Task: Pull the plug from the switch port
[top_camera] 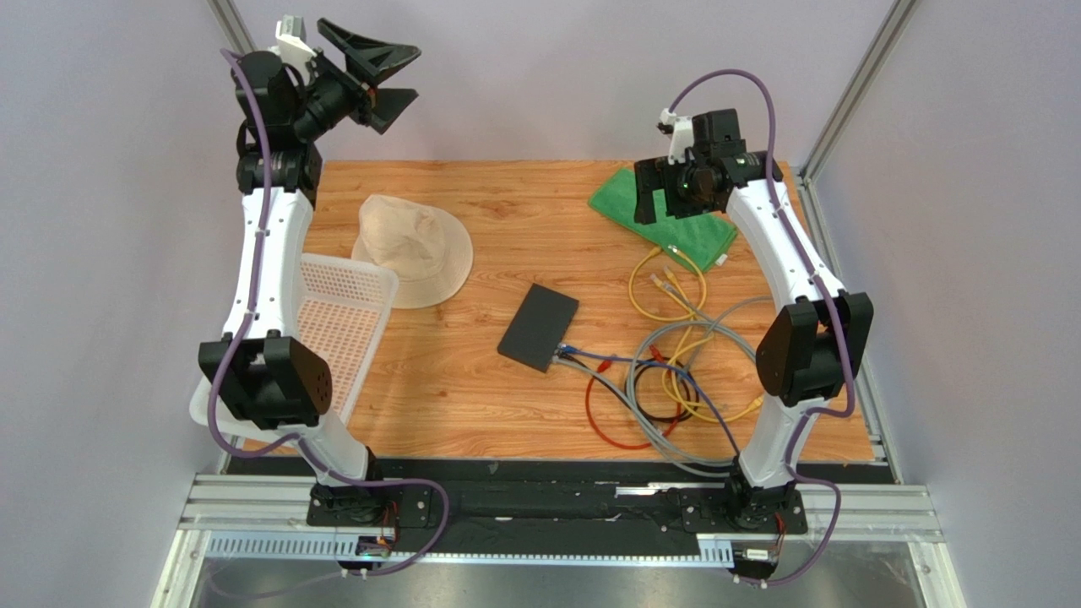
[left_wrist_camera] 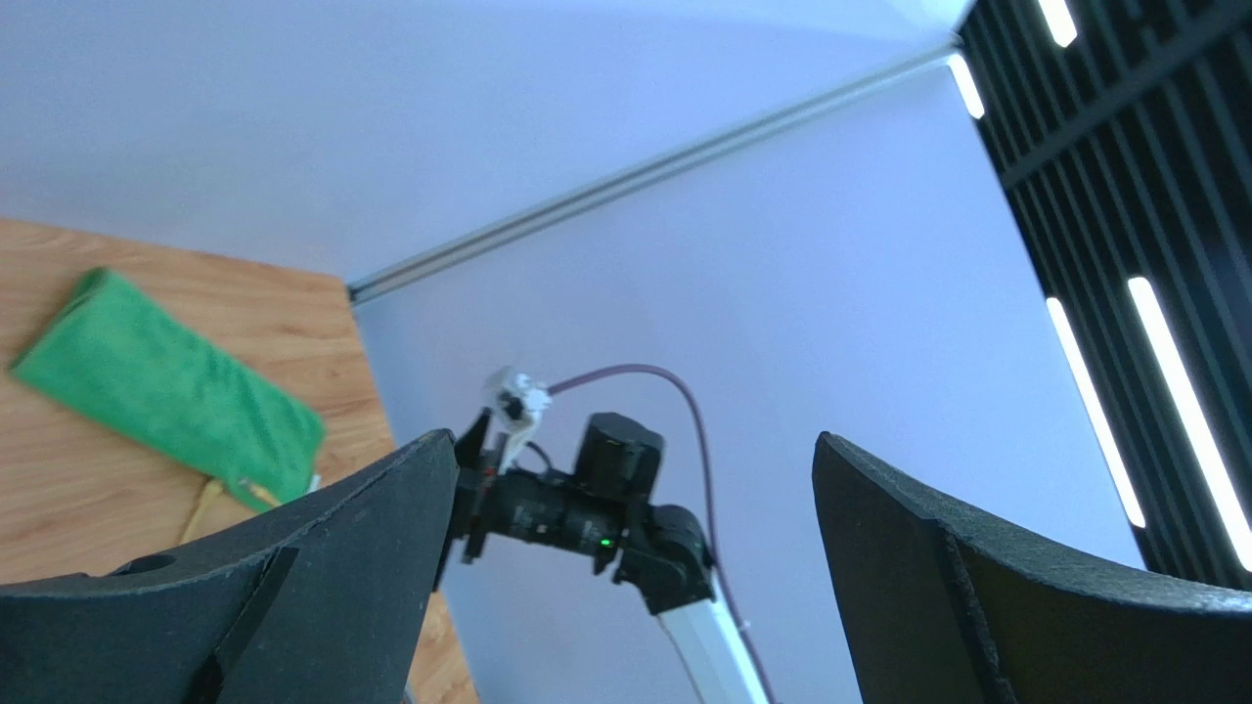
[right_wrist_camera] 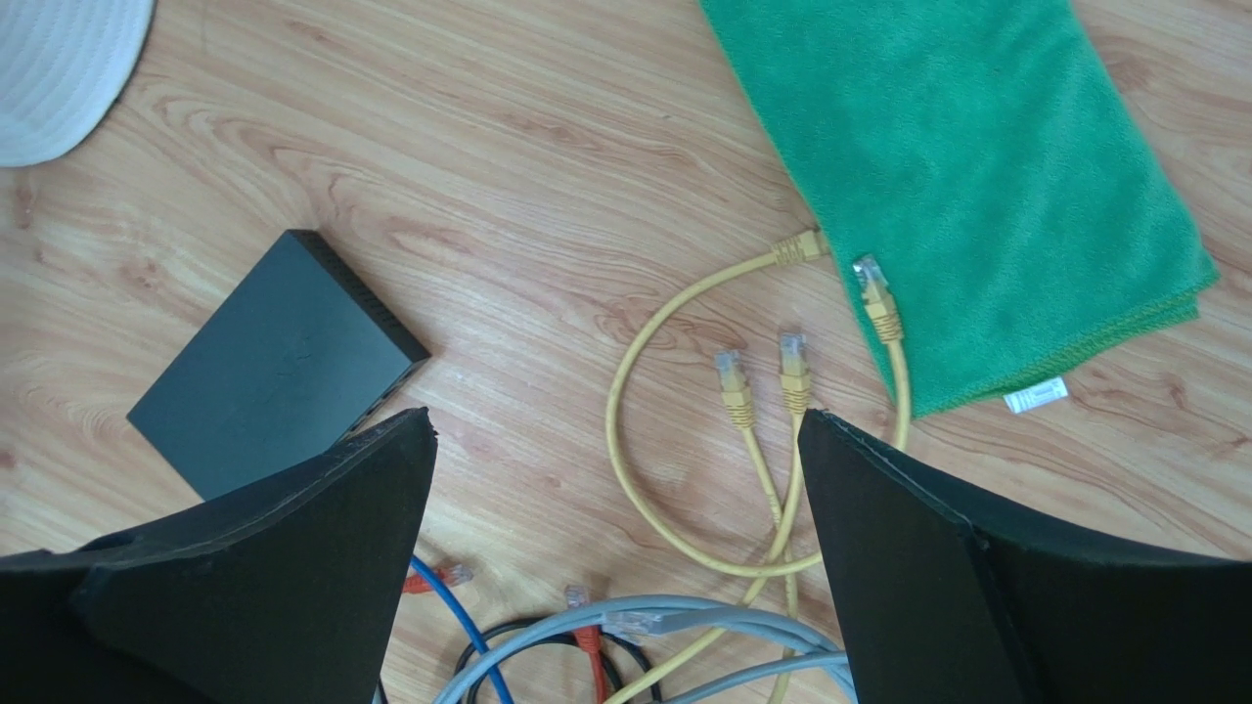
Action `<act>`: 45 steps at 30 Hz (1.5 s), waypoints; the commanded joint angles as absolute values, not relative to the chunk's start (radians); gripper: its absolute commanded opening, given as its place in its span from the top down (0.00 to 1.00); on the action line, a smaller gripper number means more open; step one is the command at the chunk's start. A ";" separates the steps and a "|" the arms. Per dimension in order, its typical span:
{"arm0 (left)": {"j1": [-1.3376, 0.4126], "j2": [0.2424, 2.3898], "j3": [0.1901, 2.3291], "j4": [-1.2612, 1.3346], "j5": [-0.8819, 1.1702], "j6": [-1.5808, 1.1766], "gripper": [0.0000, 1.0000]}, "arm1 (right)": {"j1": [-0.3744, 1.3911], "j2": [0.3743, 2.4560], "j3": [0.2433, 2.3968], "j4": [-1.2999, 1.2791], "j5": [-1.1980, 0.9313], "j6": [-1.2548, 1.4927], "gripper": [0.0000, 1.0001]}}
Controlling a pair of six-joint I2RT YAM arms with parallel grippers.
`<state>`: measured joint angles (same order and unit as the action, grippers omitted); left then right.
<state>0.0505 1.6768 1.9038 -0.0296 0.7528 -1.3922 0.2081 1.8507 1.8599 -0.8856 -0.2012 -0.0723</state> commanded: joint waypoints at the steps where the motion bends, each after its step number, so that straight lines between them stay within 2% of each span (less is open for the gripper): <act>1: 0.041 1.583 1.957 0.079 0.827 -1.587 0.01 | 0.224 1.773 1.836 -0.882 -0.195 -0.078 0.00; 16: 0.043 1.529 1.875 0.023 0.839 -1.632 0.01 | 0.265 1.779 1.825 -0.890 -0.230 -0.084 0.00; 18: 0.041 1.517 1.803 0.156 0.856 -1.594 0.01 | 0.279 1.770 1.806 -0.890 -0.247 -0.086 0.00; 21: 0.023 1.479 1.637 0.273 0.862 -1.277 0.01 | 0.307 1.746 1.758 -0.900 -0.331 -0.097 0.00; 24: 0.015 1.444 1.455 0.175 0.879 -0.958 0.01 | 0.354 1.732 1.727 -0.936 -0.409 -0.115 0.02; 25: 0.014 1.443 1.431 -0.045 0.852 -0.875 0.01 | 0.365 1.730 1.704 -0.940 -0.437 -0.117 0.02; 28: 0.005 1.450 1.359 -0.323 0.755 -0.526 0.01 | 0.367 1.727 1.637 -0.945 -0.535 -0.100 0.03; 29: -0.046 1.450 1.350 -0.380 0.705 -0.382 0.01 | 0.367 1.726 1.619 -0.945 -0.554 -0.104 0.03; 30: -0.063 1.450 1.335 -0.417 0.610 -0.336 0.01 | 0.367 1.726 1.594 -0.948 -0.596 -0.115 0.04; 32: -0.092 1.454 1.275 -0.429 0.571 -0.243 0.01 | 0.367 1.729 1.534 -0.966 -0.650 -0.193 0.07; 35: -0.146 1.482 1.229 -0.456 0.532 -0.163 0.01 | 0.367 1.810 1.534 -1.069 -0.756 -0.283 0.20; 36: -0.184 1.488 1.223 -0.469 0.484 -0.141 0.01 | 0.367 1.844 1.549 -1.107 -0.805 -0.337 0.28; 39: -0.257 1.505 1.195 -0.514 0.355 -0.098 0.01 | 0.365 1.985 1.608 -1.210 -0.883 -0.379 0.41; 45: -0.279 1.560 1.135 -0.482 0.462 -0.098 0.01 | 0.365 2.103 1.585 -1.103 -0.913 -0.307 0.43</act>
<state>-0.2832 1.5223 1.1557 -0.4973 0.4374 -0.1581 0.3679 2.0647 1.5764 -1.1316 -0.8307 -0.3122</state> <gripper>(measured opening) 0.990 0.571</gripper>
